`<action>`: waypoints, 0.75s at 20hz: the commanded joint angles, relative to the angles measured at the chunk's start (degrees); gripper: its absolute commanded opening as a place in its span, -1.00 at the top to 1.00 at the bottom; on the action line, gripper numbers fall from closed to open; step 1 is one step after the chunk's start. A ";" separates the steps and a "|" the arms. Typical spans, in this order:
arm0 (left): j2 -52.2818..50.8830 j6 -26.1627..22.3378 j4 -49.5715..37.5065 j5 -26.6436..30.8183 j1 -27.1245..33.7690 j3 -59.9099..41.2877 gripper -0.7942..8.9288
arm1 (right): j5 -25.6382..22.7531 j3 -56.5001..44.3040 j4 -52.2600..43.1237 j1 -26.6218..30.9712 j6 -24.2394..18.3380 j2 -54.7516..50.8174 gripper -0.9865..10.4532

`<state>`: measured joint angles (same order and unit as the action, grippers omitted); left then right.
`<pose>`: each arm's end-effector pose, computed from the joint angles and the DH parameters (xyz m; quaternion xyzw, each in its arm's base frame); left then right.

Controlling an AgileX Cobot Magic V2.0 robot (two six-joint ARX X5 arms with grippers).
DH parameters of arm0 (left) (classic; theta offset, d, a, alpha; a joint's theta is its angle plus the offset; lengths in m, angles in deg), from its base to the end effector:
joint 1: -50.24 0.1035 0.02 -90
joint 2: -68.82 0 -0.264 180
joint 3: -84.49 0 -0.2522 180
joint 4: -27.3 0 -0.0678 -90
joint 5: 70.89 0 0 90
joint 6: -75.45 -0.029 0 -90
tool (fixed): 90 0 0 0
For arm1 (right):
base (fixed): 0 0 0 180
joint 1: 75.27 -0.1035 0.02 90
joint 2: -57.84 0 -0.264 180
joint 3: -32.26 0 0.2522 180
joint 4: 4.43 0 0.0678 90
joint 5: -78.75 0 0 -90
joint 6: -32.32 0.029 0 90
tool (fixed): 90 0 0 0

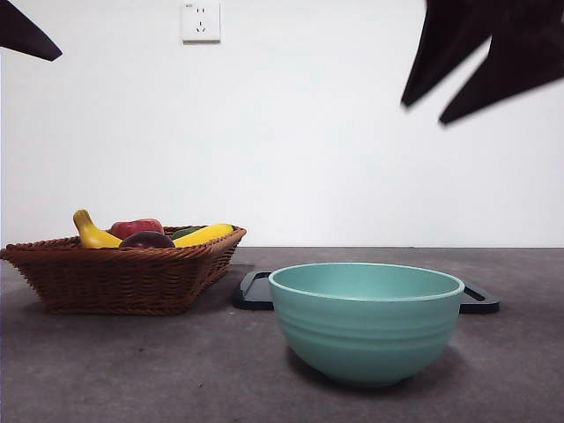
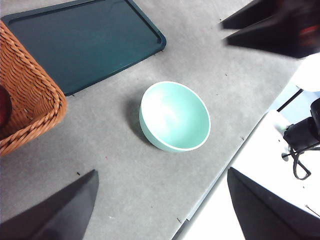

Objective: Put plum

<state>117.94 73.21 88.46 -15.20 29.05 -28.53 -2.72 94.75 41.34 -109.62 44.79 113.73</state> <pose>0.1377 -0.0709 0.3175 -0.0261 0.3580 -0.4398 0.8232 0.1604 0.1149 0.2901 0.0208 0.3622 0.3069 0.8799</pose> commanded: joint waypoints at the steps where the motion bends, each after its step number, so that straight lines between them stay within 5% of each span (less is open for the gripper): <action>1: 0.28 -0.63 -0.50 -0.24 -0.26 1.03 0.00 | 2.51 1.62 3.19 -0.39 0.59 -2.82 0.44; 7: 0.28 -0.07 -0.26 -0.24 -0.26 1.03 0.00 | 14.08 1.77 13.97 -0.39 0.59 -9.05 0.44; 15: 0.28 0.13 -0.24 -0.24 -0.26 1.03 0.00 | 14.40 1.77 16.15 -0.39 0.24 -9.57 0.44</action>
<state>117.94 73.30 88.66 -15.20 29.05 -28.53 11.55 95.50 57.97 -109.62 44.79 103.72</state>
